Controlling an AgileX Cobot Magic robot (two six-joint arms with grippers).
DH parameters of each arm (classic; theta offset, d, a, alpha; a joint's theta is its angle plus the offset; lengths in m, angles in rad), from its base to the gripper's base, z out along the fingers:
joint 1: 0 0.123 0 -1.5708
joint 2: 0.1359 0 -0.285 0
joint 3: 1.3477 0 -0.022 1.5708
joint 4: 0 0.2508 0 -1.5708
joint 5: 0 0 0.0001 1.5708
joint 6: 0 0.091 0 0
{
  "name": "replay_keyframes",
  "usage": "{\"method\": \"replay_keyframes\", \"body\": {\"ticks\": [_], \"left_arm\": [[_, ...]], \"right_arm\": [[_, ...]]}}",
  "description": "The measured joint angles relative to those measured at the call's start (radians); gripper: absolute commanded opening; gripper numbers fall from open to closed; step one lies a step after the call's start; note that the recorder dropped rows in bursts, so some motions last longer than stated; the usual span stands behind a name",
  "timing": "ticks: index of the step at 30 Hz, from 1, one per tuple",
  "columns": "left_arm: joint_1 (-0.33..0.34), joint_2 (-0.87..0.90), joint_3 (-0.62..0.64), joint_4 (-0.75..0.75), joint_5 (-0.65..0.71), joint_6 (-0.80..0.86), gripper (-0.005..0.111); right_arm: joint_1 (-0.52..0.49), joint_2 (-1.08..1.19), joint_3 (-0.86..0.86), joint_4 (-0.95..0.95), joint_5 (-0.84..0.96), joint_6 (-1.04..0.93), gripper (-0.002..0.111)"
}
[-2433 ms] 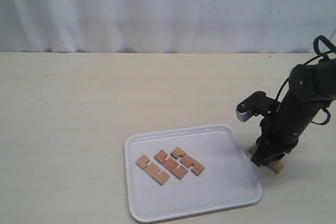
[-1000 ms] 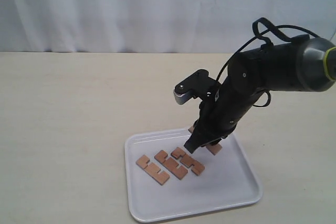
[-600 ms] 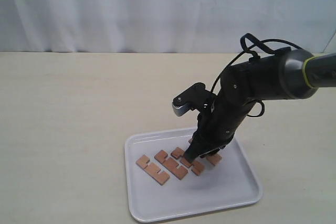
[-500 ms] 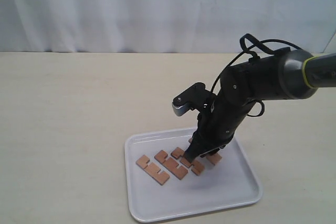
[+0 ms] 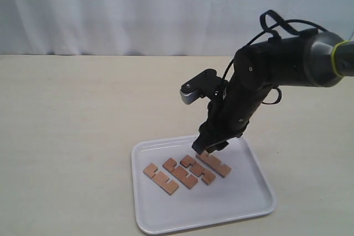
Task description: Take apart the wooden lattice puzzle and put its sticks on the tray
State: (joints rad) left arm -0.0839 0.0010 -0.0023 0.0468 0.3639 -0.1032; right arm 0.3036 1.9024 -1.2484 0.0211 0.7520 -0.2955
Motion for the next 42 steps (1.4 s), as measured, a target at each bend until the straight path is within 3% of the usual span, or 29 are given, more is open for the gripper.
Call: {"method": "replay_keyframes", "body": {"ticks": [1,5,6,11,23,31,42], "left_arm": [[0.000,0.000,0.000,0.000,0.000,0.000,0.000],[0.000,0.000,0.000,0.000,0.000,0.000,0.000],[0.000,0.000,0.000,0.000,0.000,0.000,0.000],[0.000,0.000,0.000,0.000,0.000,0.000,0.000],[0.000,0.000,0.000,0.000,0.000,0.000,0.000],[0.000,0.000,0.000,0.004,0.000,0.000,0.000],[0.000,0.000,0.000,0.004,0.000,0.000,0.000]], "right_arm": [[0.000,-0.011,-0.009,0.000,0.015,0.000,0.048],[0.000,-0.053,-0.020,0.000,0.037,0.000,0.008],[0.000,-0.056,-0.016,0.000,0.039,0.000,0.005],[-0.012,-0.057,0.006,0.000,0.011,0.051,0.005],[-0.217,-0.221,0.112,0.000,-0.067,0.188,0.005],[-0.385,-0.527,0.344,0.000,-0.296,0.318,0.005],[-0.401,-1.088,0.635,0.000,-0.564,0.338,0.005]]}}
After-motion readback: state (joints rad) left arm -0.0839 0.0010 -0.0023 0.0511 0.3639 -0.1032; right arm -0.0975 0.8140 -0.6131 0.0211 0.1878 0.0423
